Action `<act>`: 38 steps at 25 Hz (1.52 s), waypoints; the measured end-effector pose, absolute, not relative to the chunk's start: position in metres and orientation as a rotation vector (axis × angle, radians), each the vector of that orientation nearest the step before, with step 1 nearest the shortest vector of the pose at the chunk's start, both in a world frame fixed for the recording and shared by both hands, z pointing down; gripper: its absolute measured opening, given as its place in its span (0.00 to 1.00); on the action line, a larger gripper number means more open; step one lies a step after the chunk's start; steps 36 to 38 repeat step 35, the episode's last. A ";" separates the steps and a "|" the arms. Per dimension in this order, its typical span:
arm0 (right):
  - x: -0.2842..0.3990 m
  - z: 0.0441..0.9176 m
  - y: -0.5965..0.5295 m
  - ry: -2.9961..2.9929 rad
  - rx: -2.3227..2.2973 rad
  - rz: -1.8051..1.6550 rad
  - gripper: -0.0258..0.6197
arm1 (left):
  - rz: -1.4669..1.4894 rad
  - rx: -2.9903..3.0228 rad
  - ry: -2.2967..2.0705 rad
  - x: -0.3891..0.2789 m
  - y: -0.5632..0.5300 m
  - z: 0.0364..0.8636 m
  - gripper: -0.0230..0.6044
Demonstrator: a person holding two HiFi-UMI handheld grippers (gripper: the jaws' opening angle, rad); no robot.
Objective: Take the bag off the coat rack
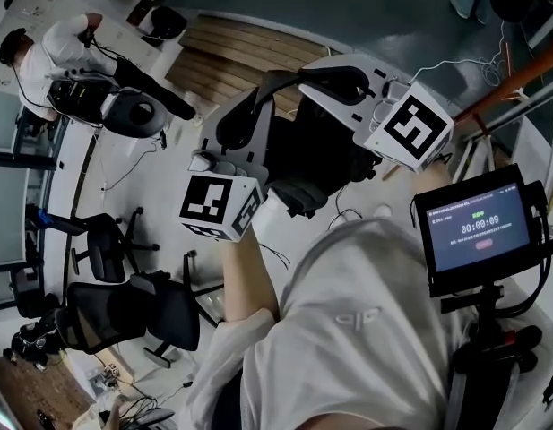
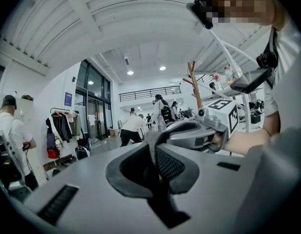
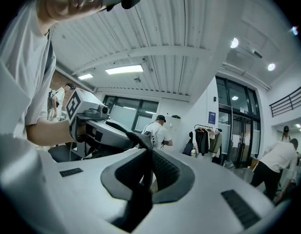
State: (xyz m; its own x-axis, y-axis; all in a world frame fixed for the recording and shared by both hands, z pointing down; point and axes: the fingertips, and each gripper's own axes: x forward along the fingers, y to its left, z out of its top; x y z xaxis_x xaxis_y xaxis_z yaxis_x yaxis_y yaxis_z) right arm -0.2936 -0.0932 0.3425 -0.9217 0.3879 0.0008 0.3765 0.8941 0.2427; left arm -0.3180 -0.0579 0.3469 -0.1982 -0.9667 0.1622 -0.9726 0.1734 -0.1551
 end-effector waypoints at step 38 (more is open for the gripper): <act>-0.291 0.344 -0.100 3.009 0.578 0.305 0.10 | 0.396 1.978 -2.368 -0.314 -0.064 0.347 0.10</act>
